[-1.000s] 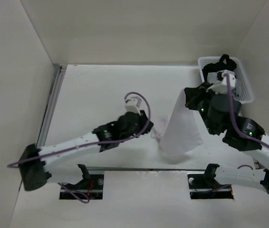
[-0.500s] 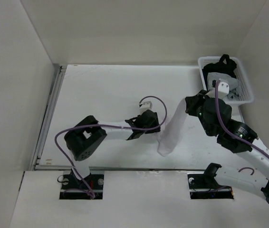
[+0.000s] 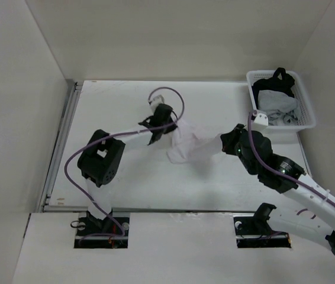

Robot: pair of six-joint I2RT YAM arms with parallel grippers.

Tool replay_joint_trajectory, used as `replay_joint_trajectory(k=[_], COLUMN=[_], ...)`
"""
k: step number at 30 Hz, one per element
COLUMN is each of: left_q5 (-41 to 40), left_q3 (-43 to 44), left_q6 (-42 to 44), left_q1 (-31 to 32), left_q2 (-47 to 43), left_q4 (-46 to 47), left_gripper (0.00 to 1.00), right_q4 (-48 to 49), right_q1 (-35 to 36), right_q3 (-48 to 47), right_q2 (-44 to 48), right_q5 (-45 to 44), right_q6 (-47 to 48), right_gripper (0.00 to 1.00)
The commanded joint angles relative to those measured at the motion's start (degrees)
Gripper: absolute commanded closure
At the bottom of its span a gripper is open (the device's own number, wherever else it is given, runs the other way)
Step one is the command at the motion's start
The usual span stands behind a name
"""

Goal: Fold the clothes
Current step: Flatten the tank top out

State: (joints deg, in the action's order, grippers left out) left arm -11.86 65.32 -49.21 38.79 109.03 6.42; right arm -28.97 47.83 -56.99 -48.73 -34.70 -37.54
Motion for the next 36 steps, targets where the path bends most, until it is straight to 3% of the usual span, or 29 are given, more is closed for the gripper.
replay_joint_trajectory(k=[1,4,6,7,12,14,17,19,25,31,36], left_q5=[-0.1,2.2,1.3,0.6,-5.8,-6.4,-11.1,-12.1,-6.1,-1.2,1.8], left_q3=[10.9,24.4,27.8,26.8,17.2,13.4,5.6,4.3,7.2,8.6,8.1], left_q6=[4.8,10.6,12.6,14.0,19.8,19.6,18.6,18.7,17.1,13.5,11.5], left_q1=[-8.4,-10.4,-10.7,-10.3,-8.7,-8.9,-9.8,-10.5,-10.4,-10.5,-10.2], left_q2=[-2.8,3.8,3.6,0.9,-11.6,-13.2,-13.5,-10.6,0.0,3.2,4.8], left_q4=[-3.7,-12.8,-15.3,-14.9,-12.2,-14.9,-14.3,-14.8,-12.2,-5.9,-1.1], left_gripper=[0.96,0.73,0.91,0.94,0.97,0.88,0.61,0.55,0.52,0.51,0.63], right_q4=[2.4,4.1,4.8,5.0,3.8,2.9,2.2,2.6,3.4,5.9,7.4], right_q1=[-0.9,-2.7,-3.2,-2.9,6.2,8.5,9.2,8.9,7.0,7.1,7.1], right_q3=[3.5,6.5,6.1,4.8,-4.7,-7.0,-7.1,-5.4,-1.6,0.5,2.4], right_q2=[-0.6,-3.5,-5.0,-5.0,-5.0,-6.3,-7.4,-6.7,-5.2,-5.8,-6.4], right_q5=[3.7,6.5,8.5,8.7,5.0,2.8,1.2,1.6,3.1,4.9,5.6], right_q6=[-4.6,-6.7,-7.1,-6.8,-2.5,-1.2,-0.7,-1.2,-2.4,-2.5,-3.2], right_gripper=[1.0,1.0,1.0,1.0,1.0,1.0,1.0,1.0,1.0,1.0,1.0])
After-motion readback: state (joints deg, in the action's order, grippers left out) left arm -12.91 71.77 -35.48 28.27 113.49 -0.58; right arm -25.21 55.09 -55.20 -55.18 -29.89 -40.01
